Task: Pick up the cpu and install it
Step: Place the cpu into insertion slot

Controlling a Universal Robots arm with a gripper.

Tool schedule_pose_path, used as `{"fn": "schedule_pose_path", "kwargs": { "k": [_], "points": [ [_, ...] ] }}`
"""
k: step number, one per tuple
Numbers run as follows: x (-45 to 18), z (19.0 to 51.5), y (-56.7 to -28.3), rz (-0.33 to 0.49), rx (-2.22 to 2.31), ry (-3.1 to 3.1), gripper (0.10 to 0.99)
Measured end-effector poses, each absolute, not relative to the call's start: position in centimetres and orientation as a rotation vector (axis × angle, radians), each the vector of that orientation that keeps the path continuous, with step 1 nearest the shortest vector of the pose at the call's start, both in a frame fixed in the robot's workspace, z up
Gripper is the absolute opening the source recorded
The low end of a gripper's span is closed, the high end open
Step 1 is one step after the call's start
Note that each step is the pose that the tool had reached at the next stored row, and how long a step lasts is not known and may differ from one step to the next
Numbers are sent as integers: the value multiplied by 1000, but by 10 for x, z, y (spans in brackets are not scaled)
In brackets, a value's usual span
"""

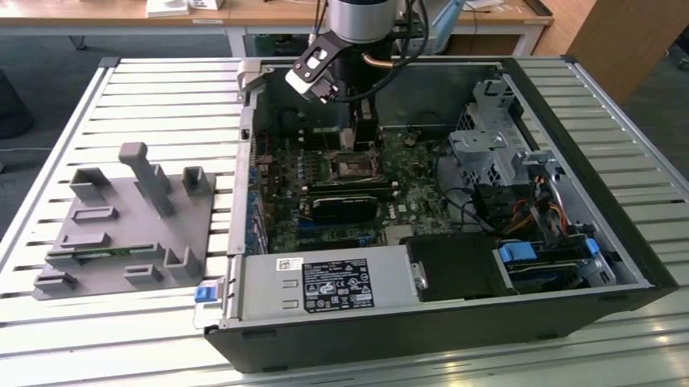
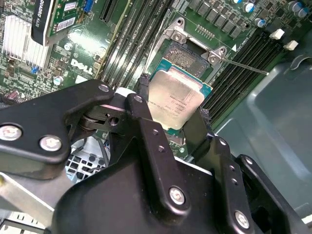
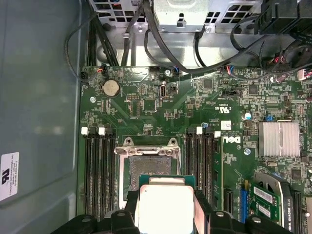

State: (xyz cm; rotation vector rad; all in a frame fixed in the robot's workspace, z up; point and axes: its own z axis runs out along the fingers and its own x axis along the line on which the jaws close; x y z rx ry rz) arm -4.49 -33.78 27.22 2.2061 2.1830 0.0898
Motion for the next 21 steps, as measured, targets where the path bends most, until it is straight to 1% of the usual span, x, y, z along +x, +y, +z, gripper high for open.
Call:
{"fn": "schedule_pose_path", "kwargs": {
  "k": [6,21],
  "points": [
    [-45,268,-338,90,2206,2183,529],
    [-45,244,-332,83,2195,2188,529]
  ]
}}
